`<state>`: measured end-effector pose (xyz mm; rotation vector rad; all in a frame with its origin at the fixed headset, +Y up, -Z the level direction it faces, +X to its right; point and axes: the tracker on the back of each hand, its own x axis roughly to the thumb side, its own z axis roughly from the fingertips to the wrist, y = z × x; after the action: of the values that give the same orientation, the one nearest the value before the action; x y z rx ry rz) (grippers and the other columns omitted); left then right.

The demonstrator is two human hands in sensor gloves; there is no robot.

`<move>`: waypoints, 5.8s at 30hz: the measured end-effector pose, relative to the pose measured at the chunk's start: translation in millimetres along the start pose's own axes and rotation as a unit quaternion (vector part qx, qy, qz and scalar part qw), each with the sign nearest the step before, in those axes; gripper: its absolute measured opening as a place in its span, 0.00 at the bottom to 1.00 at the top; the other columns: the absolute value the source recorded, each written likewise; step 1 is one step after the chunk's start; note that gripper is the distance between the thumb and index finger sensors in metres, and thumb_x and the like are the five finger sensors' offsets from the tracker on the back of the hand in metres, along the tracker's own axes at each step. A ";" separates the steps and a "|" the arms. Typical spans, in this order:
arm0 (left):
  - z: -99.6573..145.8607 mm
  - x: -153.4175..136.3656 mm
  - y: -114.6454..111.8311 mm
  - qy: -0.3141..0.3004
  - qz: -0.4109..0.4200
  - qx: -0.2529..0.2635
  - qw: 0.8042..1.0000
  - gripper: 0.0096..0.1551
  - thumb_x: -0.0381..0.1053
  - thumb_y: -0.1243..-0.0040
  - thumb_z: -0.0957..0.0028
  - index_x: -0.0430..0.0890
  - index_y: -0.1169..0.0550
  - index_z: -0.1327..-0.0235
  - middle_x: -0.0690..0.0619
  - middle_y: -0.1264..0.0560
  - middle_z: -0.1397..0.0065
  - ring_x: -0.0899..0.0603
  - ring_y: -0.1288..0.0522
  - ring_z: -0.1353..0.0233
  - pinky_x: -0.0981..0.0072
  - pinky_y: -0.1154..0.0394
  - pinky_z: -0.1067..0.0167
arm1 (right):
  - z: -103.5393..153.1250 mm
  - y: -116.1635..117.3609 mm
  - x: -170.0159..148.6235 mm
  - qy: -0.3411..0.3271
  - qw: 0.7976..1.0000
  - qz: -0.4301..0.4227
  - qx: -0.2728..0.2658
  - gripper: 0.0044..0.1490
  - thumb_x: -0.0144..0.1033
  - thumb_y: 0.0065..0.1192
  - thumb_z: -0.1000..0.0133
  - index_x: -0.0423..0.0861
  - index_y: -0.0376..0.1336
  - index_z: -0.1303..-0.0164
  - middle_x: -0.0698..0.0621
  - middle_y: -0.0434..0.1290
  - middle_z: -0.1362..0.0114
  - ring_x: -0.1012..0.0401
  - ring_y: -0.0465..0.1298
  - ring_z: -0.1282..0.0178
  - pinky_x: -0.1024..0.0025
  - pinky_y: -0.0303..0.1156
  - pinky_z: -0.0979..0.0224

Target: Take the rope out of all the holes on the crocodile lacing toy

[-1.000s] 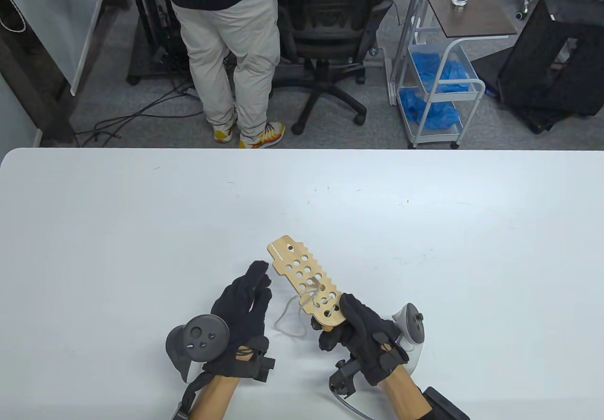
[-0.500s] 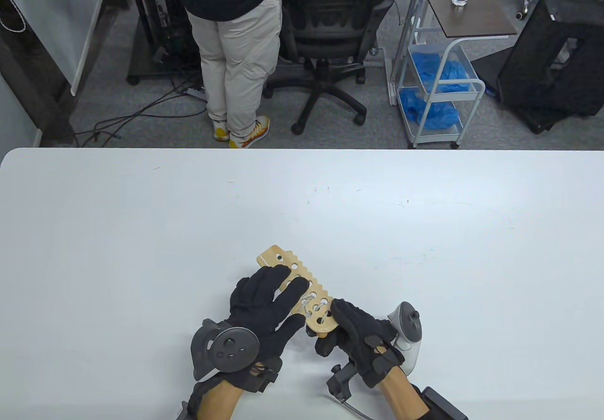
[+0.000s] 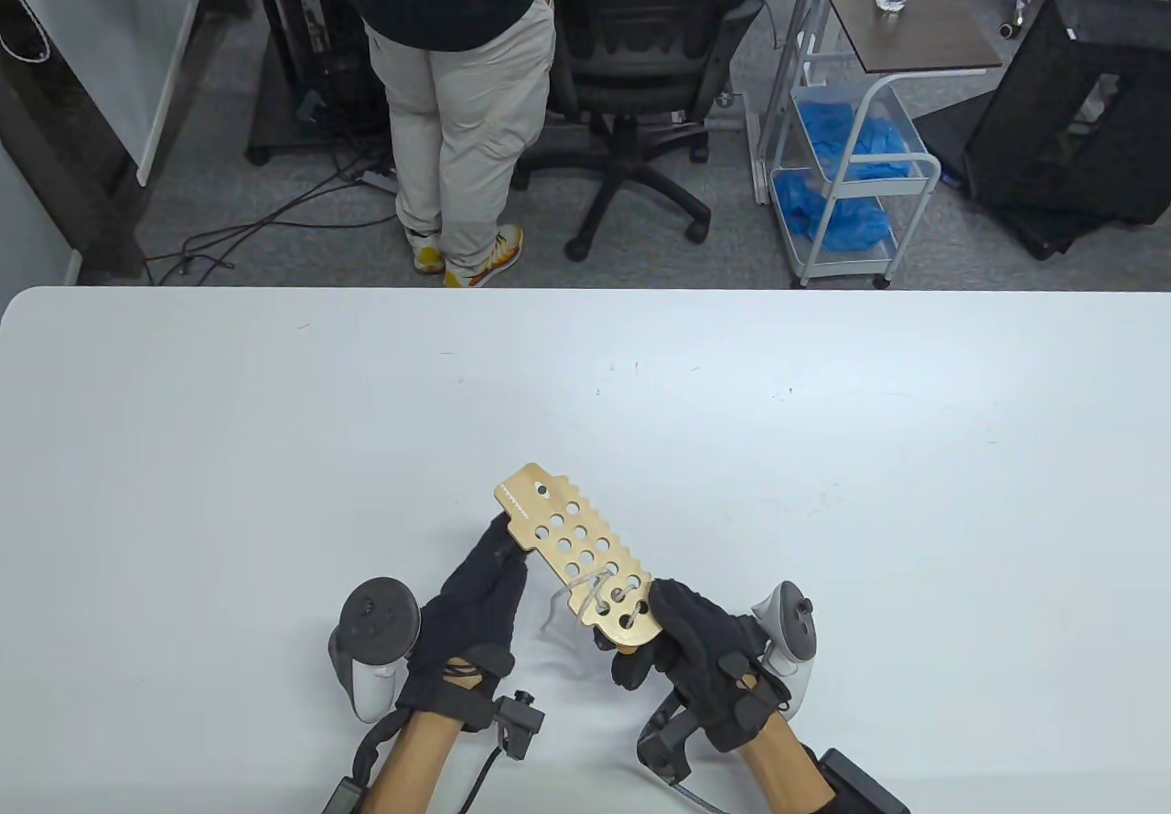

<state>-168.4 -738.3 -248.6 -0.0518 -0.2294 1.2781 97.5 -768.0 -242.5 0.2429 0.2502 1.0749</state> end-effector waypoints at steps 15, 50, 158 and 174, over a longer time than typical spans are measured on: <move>-3.5 8.5 -28.9 -0.035 0.040 -0.200 0.978 0.34 0.47 0.40 0.44 0.63 0.30 0.22 0.51 0.18 0.31 0.41 0.22 0.33 0.30 0.33 0.31 | -3.3 10.8 0.5 -0.011 0.996 0.016 0.084 0.32 0.49 0.61 0.46 0.32 0.73 0.54 0.30 0.81 0.52 0.51 0.84 0.71 0.45 0.79 0.59; -2.6 19.8 -9.7 -0.037 -0.153 -0.122 0.980 0.31 0.44 0.34 0.48 0.57 0.24 0.28 0.52 0.18 0.33 0.45 0.20 0.38 0.33 0.31 0.31 | -2.2 -9.6 19.2 -0.048 0.982 0.182 -0.003 0.31 0.46 0.63 0.48 0.32 0.73 0.52 0.30 0.80 0.48 0.47 0.83 0.68 0.40 0.76 0.56; 30.6 -34.0 131.1 0.103 0.062 0.286 0.951 0.22 0.57 0.39 0.46 0.64 0.21 0.38 0.61 0.13 0.43 0.55 0.14 0.45 0.45 0.24 0.34 | 30.1 -143.4 49.2 -0.123 0.939 -0.182 -0.266 0.33 0.54 0.51 0.42 0.37 0.65 0.45 0.38 0.76 0.42 0.53 0.82 0.59 0.47 0.76 0.45; 17.2 -17.6 100.5 0.072 0.007 0.226 0.971 0.22 0.59 0.36 0.49 0.58 0.18 0.42 0.59 0.11 0.54 0.54 0.14 0.54 0.44 0.24 0.36 | 9.0 -103.7 43.1 -0.083 0.978 -0.024 -0.190 0.33 0.52 0.54 0.43 0.35 0.67 0.47 0.36 0.77 0.44 0.51 0.82 0.61 0.45 0.76 0.49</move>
<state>-271.3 -727.4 -250.9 0.2434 0.1900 1.3082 206.2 -777.6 -270.3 -0.0168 -0.1011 1.0261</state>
